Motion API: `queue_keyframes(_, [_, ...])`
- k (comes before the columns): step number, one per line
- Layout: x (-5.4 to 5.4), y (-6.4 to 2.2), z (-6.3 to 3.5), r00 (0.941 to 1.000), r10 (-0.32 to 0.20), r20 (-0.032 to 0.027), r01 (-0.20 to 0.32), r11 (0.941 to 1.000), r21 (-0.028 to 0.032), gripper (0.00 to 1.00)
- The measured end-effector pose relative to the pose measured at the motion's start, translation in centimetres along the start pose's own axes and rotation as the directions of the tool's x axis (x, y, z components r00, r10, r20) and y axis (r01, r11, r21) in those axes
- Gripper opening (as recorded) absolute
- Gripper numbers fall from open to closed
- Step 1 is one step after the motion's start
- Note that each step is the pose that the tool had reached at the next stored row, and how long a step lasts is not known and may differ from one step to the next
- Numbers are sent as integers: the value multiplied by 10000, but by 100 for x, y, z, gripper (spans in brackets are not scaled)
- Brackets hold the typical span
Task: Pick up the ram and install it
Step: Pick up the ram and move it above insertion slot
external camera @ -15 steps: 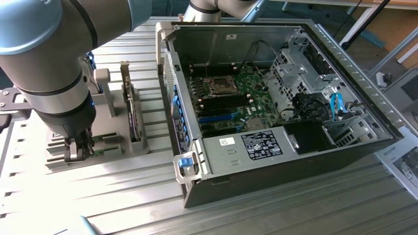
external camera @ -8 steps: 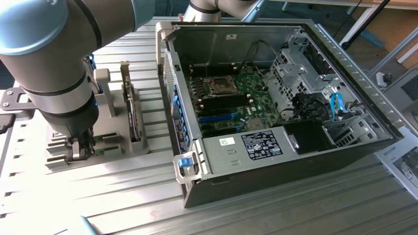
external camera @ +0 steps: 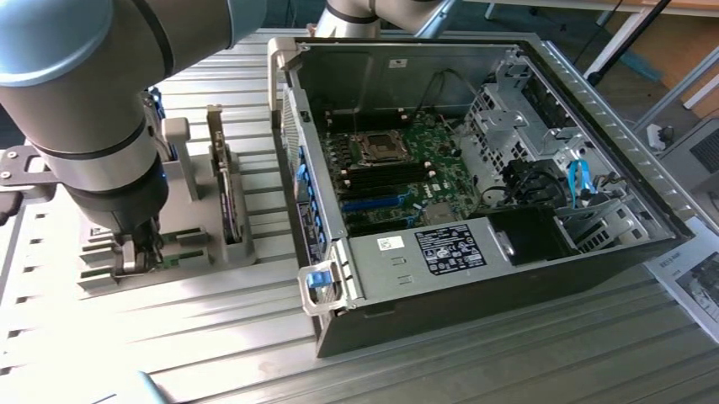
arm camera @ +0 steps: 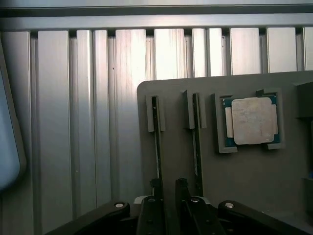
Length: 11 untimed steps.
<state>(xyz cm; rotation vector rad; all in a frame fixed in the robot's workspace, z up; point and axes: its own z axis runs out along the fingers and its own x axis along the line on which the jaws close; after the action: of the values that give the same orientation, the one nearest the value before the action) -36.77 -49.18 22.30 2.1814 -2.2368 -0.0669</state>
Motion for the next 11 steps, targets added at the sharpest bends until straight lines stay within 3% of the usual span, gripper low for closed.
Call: queue_keyframes(11, [0,1,-19,10000,0,-1,0,10000,0,25])
